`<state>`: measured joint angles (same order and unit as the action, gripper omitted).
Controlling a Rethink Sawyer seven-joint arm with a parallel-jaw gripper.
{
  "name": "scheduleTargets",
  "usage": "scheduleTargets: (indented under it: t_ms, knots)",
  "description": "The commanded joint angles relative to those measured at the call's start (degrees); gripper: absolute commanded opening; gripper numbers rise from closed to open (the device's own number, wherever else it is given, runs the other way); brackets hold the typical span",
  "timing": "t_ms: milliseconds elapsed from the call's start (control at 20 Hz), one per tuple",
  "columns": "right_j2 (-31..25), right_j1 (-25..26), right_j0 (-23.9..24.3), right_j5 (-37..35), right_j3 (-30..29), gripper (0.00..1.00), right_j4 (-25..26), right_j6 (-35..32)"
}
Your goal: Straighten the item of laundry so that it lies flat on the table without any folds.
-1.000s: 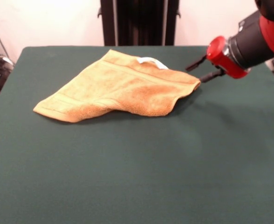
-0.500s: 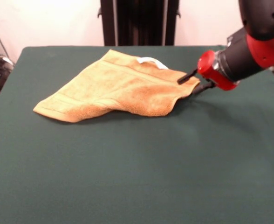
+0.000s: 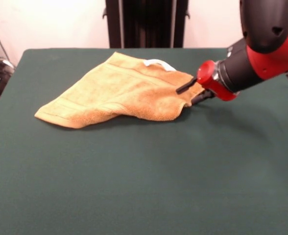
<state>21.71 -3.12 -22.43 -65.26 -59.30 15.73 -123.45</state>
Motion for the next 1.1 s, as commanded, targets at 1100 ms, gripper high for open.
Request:
scheduleTargets:
  t_ms: [1100]
  knots:
    - [-1.76,-0.28,-0.62,4.43,-0.68,1.00,-4.15,-14.16]
